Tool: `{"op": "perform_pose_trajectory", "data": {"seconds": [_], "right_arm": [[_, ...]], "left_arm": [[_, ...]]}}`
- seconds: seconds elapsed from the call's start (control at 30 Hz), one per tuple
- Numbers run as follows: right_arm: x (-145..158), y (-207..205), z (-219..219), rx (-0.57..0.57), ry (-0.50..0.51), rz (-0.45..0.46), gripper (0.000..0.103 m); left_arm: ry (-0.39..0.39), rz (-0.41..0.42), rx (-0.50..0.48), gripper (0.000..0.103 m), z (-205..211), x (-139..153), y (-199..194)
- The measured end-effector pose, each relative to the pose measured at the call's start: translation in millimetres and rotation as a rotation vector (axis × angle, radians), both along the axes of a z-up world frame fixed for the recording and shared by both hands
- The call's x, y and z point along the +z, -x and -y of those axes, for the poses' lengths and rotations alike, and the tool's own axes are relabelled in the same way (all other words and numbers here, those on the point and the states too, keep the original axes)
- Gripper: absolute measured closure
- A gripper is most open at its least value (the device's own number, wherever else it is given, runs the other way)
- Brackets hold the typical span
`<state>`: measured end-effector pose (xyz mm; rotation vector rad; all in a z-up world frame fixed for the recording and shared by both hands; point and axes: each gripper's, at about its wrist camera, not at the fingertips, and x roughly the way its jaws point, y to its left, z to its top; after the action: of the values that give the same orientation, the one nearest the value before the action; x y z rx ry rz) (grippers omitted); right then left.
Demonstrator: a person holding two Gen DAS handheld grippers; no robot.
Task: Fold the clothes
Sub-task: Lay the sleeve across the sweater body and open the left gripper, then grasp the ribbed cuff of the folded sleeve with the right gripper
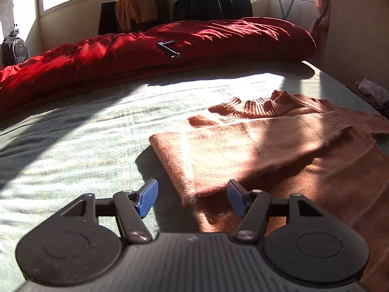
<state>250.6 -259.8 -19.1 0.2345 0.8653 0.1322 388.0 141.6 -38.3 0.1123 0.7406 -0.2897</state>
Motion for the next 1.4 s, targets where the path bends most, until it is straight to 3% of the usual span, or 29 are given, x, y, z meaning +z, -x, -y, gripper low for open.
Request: {"op": "perform_pose_trajectory", "data": {"seconds": [0.13, 0.3, 0.4, 0.6, 0.73, 0.97, 1.23, 1.33, 1.4], "right_arm": [[7, 1, -17, -0.018, 0.000, 0.015, 0.000], [12, 4, -28, -0.041, -0.005, 0.017, 0.000], [12, 1, -25, -0.055, -0.025, 0.012, 0.000], [8, -13, -12, -0.068, -0.085, -0.001, 0.000], [1, -40, 0, -0.056, -0.196, 0.004, 0.002], [-15, -106, 23, -0.027, -0.396, 0.010, 0.031], [-70, -168, 58, -0.144, -0.557, -0.070, 0.032], [-81, -175, 68, -0.167, -0.632, -0.048, 0.033], [-82, -181, 71, -0.173, -0.626, -0.033, 0.039]], "left_arm": [[0.055, -0.031, -0.088, 0.040, 5, -18, -6], [-0.084, 0.030, -0.145, 0.039, 32, -35, -9], [-0.107, 0.019, -0.129, 0.039, 34, -44, -14], [-0.031, 0.106, -0.178, 0.039, 28, -23, 5], [0.031, 0.116, -0.209, 0.038, 31, -14, 12], [0.074, 0.073, -0.141, 0.038, 35, -17, 21], [0.107, 0.066, -0.052, 0.038, 41, -13, 46], [0.116, 0.069, -0.023, 0.038, 44, -12, 50], [0.122, 0.072, -0.002, 0.037, 45, -11, 51]]}}
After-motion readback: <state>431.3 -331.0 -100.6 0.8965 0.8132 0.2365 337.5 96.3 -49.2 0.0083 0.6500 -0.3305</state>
